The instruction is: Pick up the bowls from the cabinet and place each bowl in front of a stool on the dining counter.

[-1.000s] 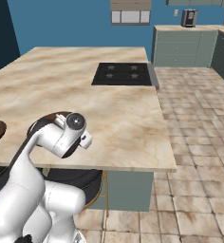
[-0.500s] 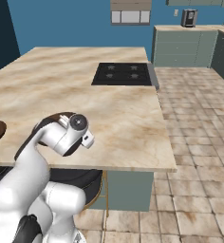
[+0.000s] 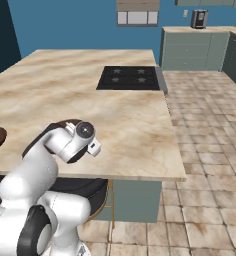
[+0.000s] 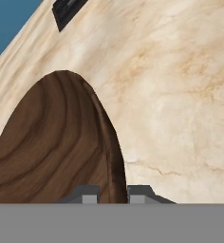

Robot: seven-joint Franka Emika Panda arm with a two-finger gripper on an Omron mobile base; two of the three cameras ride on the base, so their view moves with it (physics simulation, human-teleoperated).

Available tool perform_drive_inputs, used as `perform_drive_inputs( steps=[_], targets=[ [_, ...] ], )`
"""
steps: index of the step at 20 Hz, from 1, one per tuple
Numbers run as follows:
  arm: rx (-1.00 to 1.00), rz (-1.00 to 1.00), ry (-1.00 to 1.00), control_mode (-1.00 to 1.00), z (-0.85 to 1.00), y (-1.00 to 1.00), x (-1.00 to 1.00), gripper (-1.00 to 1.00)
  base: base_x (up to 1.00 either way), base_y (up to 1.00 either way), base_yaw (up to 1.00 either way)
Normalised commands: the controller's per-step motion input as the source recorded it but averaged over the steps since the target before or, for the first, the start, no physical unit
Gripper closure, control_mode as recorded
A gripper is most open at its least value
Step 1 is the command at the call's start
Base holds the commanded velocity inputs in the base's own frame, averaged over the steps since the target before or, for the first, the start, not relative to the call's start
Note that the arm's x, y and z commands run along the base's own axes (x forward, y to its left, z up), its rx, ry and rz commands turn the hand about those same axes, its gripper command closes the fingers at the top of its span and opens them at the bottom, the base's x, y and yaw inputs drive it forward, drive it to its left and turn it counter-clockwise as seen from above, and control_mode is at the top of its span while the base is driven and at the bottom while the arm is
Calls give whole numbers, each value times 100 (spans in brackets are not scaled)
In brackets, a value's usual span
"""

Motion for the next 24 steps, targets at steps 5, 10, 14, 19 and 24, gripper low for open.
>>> perform_drive_inputs(
  steps=[5,10,14,19,24],
  targets=[
    [0,-1,0,-100,-16,0,20,100,0,0,0],
    [0,0,0,-100,-18,0,17,100,0,0,0],
    [0,0,0,-100,-20,0,5,100,0,0,0],
    [0,0,0,-100,-20,0,4,100,0,0,0],
    [0,-1,0,-100,-17,0,12,100,0,0,0]
  ],
)
